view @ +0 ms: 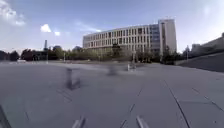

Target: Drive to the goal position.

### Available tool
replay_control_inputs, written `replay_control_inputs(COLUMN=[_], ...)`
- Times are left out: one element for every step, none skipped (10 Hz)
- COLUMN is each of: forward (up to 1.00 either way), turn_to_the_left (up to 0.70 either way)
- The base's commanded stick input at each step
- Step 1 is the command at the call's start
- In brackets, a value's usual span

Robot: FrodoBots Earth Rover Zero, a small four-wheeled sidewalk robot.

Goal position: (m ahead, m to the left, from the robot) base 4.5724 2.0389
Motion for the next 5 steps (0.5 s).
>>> replay_control_inputs(forward=[1.0,1.0,1.0,1.0,1.0], turn_to_the_left=[0.0,0.0,0.0,0.0,0.0])
